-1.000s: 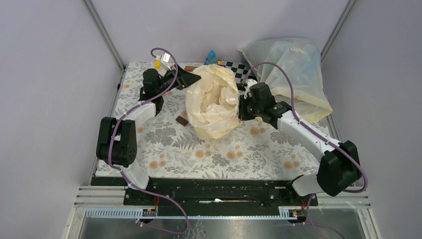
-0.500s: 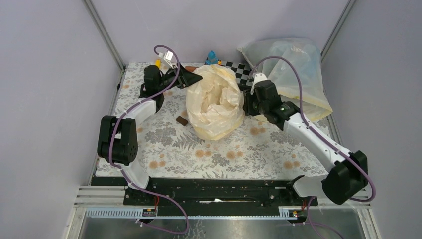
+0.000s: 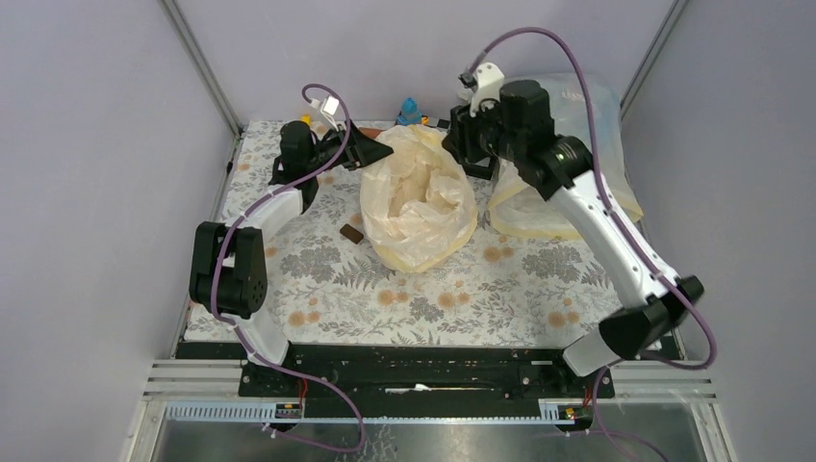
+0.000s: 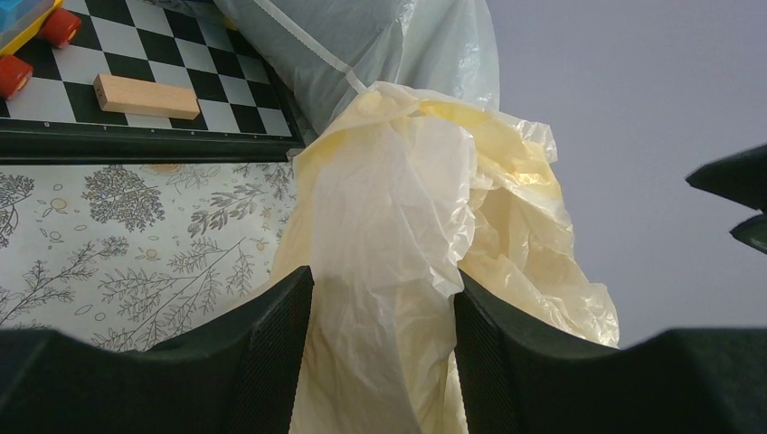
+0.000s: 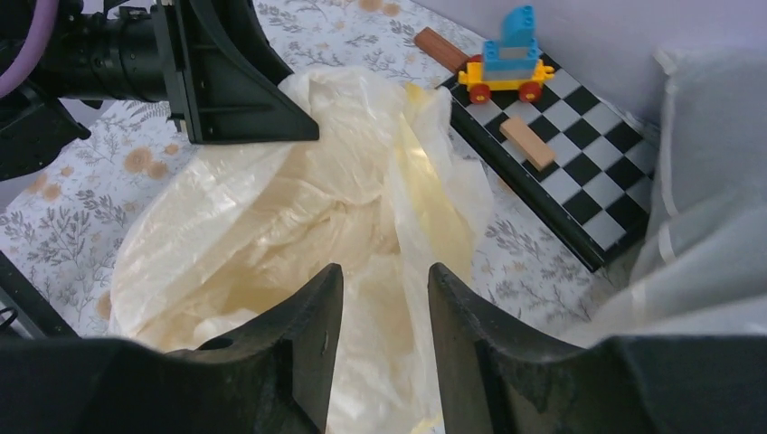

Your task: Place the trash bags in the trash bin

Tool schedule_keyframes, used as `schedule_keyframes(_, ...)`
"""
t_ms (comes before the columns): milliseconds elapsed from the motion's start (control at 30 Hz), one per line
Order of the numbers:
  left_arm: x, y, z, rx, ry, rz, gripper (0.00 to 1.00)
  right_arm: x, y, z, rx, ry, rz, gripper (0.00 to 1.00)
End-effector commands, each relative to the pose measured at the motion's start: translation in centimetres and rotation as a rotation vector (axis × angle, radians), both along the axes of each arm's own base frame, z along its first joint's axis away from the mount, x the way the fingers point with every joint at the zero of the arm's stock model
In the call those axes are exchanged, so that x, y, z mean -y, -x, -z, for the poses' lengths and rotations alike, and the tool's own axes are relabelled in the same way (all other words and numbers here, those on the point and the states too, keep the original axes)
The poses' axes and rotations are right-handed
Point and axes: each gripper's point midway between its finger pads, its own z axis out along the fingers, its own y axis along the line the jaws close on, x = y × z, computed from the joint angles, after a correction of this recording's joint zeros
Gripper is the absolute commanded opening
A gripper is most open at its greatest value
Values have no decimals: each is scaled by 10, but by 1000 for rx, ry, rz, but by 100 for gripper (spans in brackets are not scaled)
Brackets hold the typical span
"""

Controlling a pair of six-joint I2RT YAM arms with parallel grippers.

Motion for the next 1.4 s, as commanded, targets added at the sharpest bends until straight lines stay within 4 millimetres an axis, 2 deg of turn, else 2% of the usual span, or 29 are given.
schedule_keyframes(0,11,7,31,-47,-67,52,58,-28,-9,24,-101,63,-121,49)
schedule_keyframes(233,12,8,32,-48,-77,54,58,-39,-36,41,-129,126,-96,48)
schedule_keyframes(467,13,9,32,-46,-89,53,58,-41,-55,45,-112,154,-54,42)
schedule_keyframes(500,12,9,32,-45,-96,50,58,-40,-58,46,-109,163,-40,42)
schedule_keyframes(567,11,8,33,-46,-104,44,58,-37,-62,47,-100,178,-21,51)
schedule_keyframes(667,11,9,32,-44,-105,42,57,-38,-66,51,-100,191,-21,51)
schedule_keyframes(900,10,11,29,-39,-107,41,57,-39,-69,57,-103,206,-28,37)
schedule_keyframes(1033,9,13,30,-35,-114,40,57,-32,-76,56,-83,233,12,0)
schedule_keyframes(1233,7,16,31,-34,-121,29,58,-16,-93,45,-32,241,103,0)
schedule_keyframes(1367,6,16,35,-39,-129,27,58,0,-110,47,-48,214,151,0)
